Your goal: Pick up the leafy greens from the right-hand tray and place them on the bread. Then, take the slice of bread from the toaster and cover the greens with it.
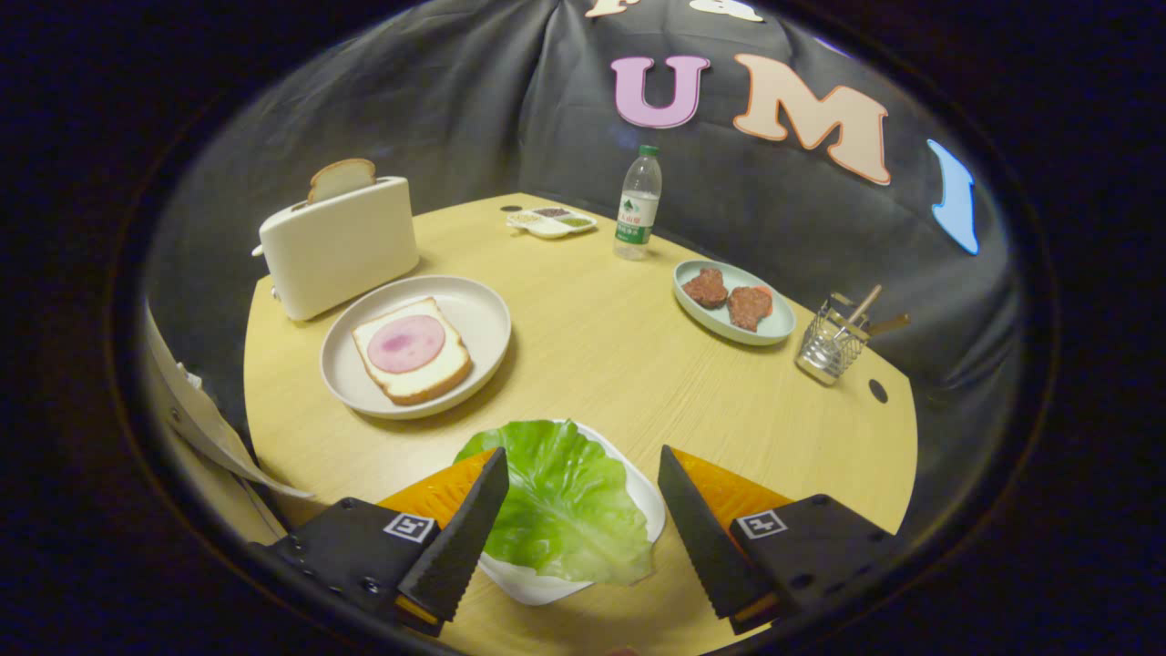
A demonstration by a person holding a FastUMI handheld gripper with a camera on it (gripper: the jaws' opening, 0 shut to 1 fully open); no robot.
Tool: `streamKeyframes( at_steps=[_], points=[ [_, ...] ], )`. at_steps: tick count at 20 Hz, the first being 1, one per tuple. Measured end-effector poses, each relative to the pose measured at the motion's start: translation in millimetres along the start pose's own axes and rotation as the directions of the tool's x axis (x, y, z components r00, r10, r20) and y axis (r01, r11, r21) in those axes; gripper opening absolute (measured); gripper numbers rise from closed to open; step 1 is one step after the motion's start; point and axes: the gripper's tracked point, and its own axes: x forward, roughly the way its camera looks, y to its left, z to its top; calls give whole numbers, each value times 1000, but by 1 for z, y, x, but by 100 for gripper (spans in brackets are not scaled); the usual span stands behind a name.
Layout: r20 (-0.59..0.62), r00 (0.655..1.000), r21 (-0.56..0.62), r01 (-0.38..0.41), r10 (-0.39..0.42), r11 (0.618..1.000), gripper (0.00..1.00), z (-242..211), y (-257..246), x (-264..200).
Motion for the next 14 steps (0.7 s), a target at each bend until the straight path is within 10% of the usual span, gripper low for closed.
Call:
streamKeyframes(
  at_steps=[14],
  points=[
    [-154, 987, 125, -37, 56, 991, 96, -47, 18, 22]
  ],
)
